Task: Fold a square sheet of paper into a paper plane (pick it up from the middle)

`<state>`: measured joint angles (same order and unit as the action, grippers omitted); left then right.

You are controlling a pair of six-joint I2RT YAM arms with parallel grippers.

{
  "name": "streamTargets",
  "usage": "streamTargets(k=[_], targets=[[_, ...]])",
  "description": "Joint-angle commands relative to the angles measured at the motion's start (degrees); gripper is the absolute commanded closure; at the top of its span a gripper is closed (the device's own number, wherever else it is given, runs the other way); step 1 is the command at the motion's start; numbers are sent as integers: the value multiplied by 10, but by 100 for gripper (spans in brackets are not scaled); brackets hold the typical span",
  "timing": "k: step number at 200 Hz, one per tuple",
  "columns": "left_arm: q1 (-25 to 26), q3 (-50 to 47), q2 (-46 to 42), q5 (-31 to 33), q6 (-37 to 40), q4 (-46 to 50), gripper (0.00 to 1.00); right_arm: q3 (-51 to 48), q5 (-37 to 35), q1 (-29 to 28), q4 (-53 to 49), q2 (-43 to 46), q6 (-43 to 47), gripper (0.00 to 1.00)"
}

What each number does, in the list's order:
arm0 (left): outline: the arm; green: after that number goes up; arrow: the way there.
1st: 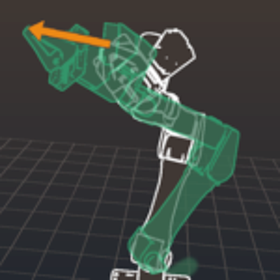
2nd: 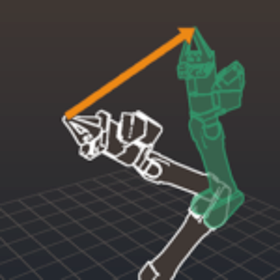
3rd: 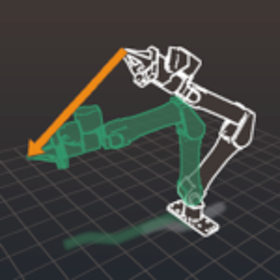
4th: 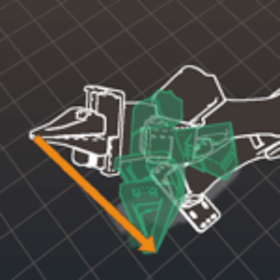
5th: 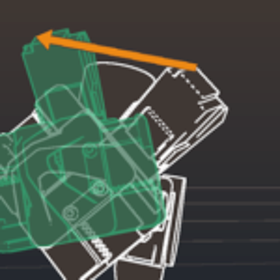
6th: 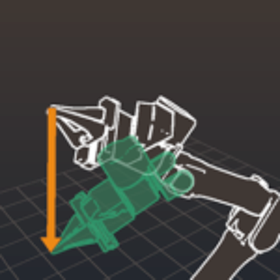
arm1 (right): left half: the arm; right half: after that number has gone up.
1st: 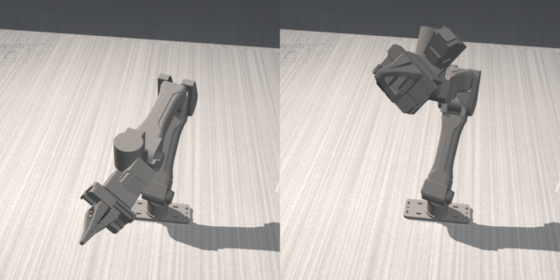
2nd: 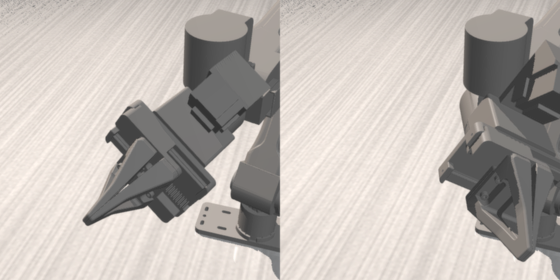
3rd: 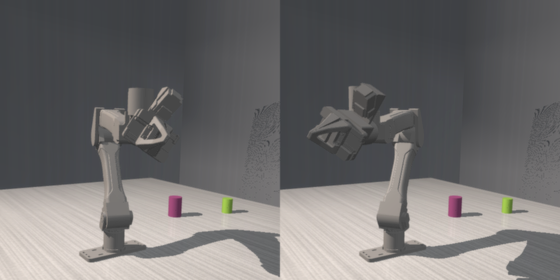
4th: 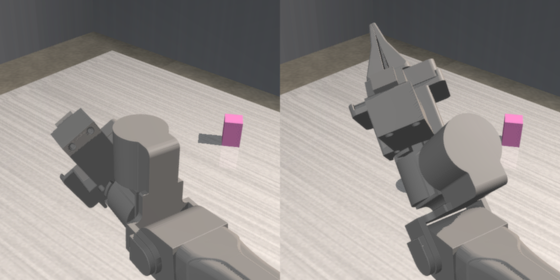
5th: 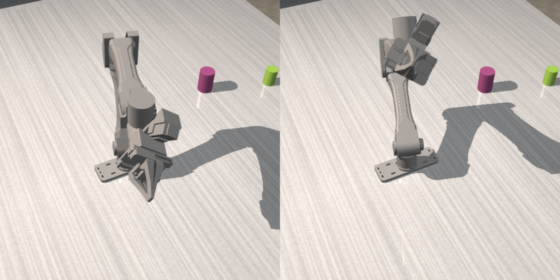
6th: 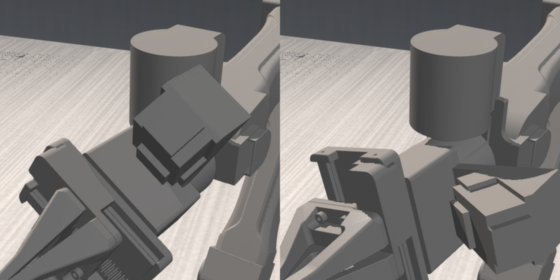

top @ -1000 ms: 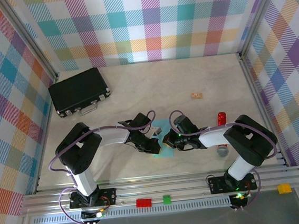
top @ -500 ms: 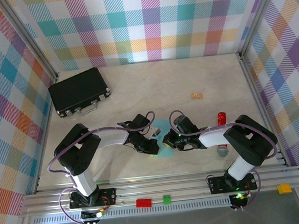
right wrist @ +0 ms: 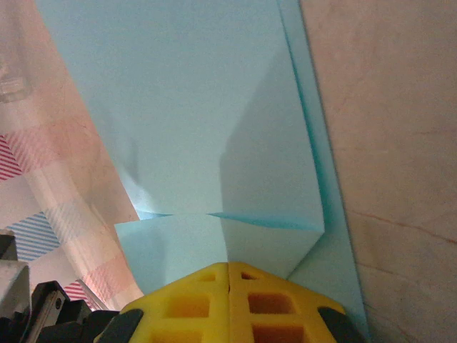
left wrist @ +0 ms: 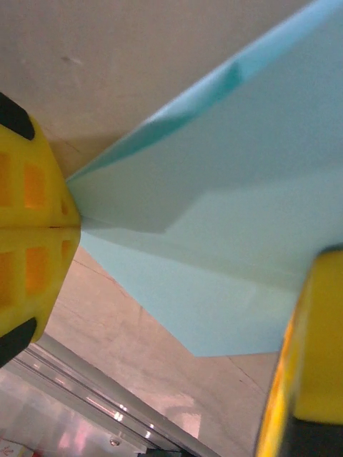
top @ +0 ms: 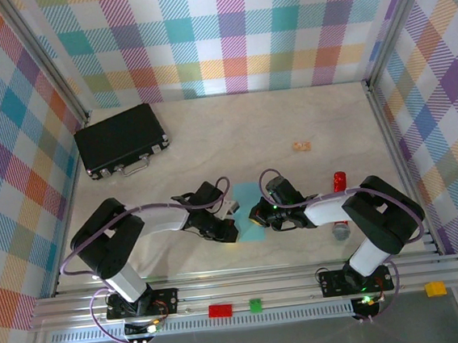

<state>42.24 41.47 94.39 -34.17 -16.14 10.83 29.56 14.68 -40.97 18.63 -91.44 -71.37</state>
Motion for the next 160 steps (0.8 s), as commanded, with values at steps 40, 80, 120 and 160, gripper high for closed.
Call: streamTargets(k=[40, 80, 120, 160], targets=[[1, -23, -95, -35, -69, -16, 93, -17, -19, -2, -67, -26, 3, 100], [-3, 31, -53, -49, -68, -36, 93, -16, -20, -2, -66, -26, 1, 100], [-5, 60, 24, -14, -46, -53, 94, -15, -16, -2, -65, -25, 3, 100], [-5, 25, 64, -6, -40, -65, 95, -7, -4, -2, -58, -26, 12, 98]])
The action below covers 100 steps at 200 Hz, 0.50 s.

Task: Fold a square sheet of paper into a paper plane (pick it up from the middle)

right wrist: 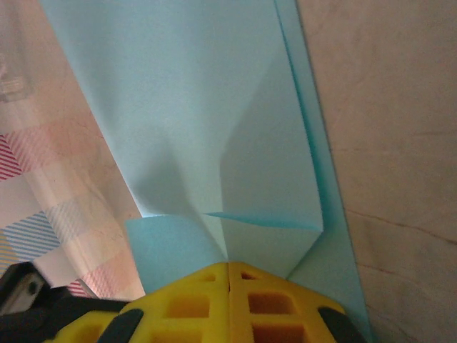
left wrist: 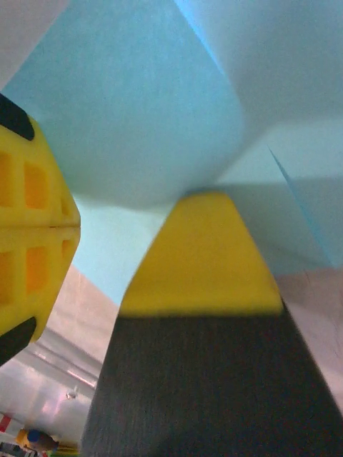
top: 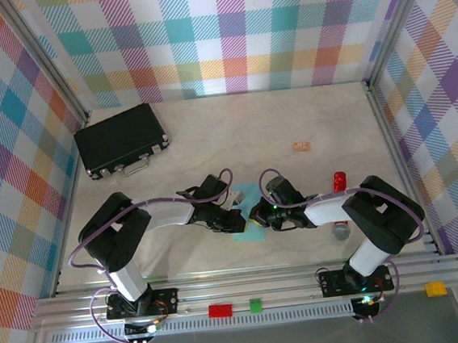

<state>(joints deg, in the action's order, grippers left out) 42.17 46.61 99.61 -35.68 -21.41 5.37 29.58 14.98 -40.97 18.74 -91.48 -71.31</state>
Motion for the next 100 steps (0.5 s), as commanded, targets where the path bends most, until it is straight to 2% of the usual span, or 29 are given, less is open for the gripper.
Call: streamTargets(k=[1, 21, 57, 100], targets=[[-4, -28, 11, 10, 13, -10, 95, -6, -6, -2, -59, -26, 12, 98], [-4, -73, 3, 21, 7, -28, 95, 12, 0, -2, -64, -22, 31, 96], [-5, -133, 4, 5, -29, -87, 96, 49, 8, -2, -77, 5, 72, 91], [-5, -128, 4, 4, -31, -88, 96, 63, 32, -9, -71, 24, 97, 89]])
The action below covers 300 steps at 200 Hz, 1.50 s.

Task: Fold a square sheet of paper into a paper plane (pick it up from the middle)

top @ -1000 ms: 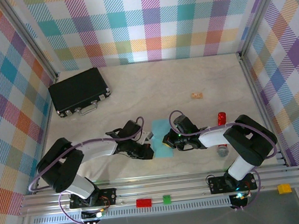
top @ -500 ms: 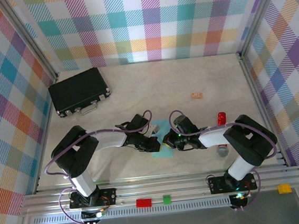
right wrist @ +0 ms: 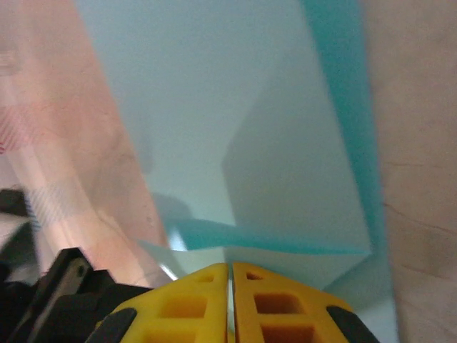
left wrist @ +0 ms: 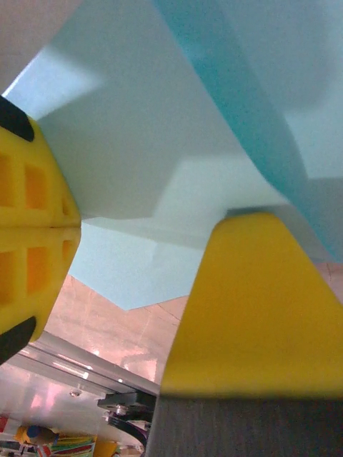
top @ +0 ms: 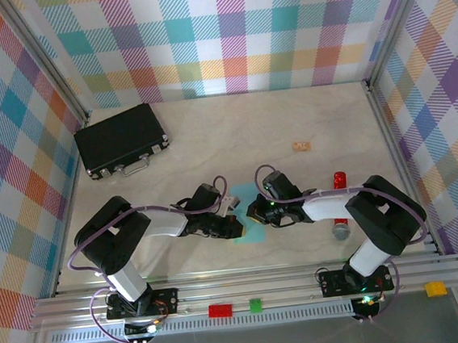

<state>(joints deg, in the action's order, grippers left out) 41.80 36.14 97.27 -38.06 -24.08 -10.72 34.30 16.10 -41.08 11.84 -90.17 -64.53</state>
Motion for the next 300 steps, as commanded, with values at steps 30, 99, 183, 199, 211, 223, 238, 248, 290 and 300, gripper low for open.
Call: streamTargets(k=[30, 99, 183, 199, 211, 223, 238, 248, 290, 300], targets=[[-1, -20, 25, 31, -9, 71, 96, 11, 16, -35, 16, -16, 13, 93], [-1, -32, 30, 45, 3, 72, 98, -33, -17, 16, 12, -23, 6, 95], [-1, -45, 38, 39, -4, 55, 98, -36, -17, 103, 12, -2, 32, 94], [-1, -47, 34, 39, -9, 50, 98, -35, -5, 105, 23, 13, 39, 93], [-1, -46, 32, 40, -11, 50, 98, -31, 8, 103, 29, 30, 40, 91], [-1, -46, 31, 44, -15, 46, 98, -30, 18, 98, 34, 42, 38, 89], [-1, -53, 28, 55, -27, 28, 98, -23, 43, 86, 45, 39, 27, 88], [-1, -52, 33, 49, -31, 19, 98, -9, 61, 71, 41, 23, 25, 89], [-2, -57, 29, 38, -46, -9, 98, 9, 19, 17, 6, -36, -1, 93], [-2, -59, 26, 34, -47, -9, 98, 0, 6, 19, 0, -46, -3, 96]])
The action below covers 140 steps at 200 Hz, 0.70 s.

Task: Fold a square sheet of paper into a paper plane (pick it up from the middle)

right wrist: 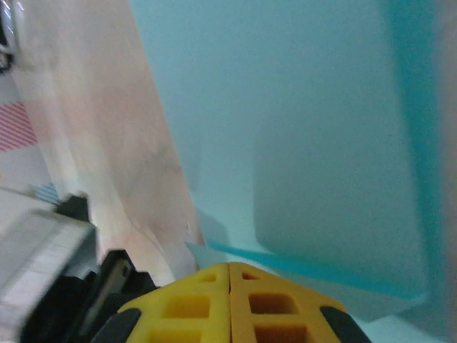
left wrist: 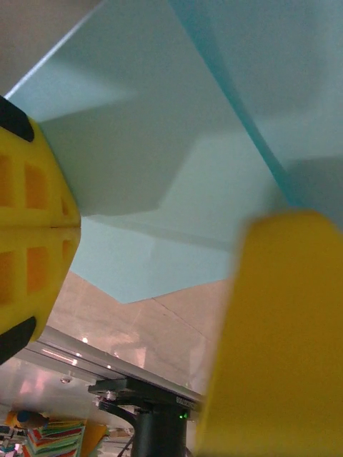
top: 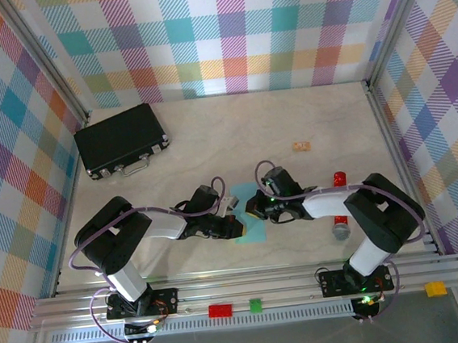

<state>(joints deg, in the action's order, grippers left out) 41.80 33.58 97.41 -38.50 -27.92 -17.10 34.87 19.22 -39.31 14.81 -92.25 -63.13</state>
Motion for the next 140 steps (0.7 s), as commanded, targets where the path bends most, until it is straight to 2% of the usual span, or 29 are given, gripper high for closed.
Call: streamTargets(k=[1, 31, 58, 75, 96, 140], targets=[[-2, -33, 25, 38, -9, 55, 98, -6, -26, 1, -30, -27, -17, 97], [-2, -30, 13, 23, -20, 55, 97, -55, -38, 6, 7, -35, -23, 97], [-3, -23, -17, 5, -40, 41, 93, -70, -9, 22, 50, -61, -25, 97], [-5, -2, -45, -18, -52, 44, 91, -63, -7, 22, 32, -60, -18, 97], [-6, 24, -59, -17, -54, 56, 89, -54, -15, 22, -9, -42, -6, 96], [-8, 65, 11, -12, -25, 92, 89, -43, -31, 23, -51, -20, 7, 96]])
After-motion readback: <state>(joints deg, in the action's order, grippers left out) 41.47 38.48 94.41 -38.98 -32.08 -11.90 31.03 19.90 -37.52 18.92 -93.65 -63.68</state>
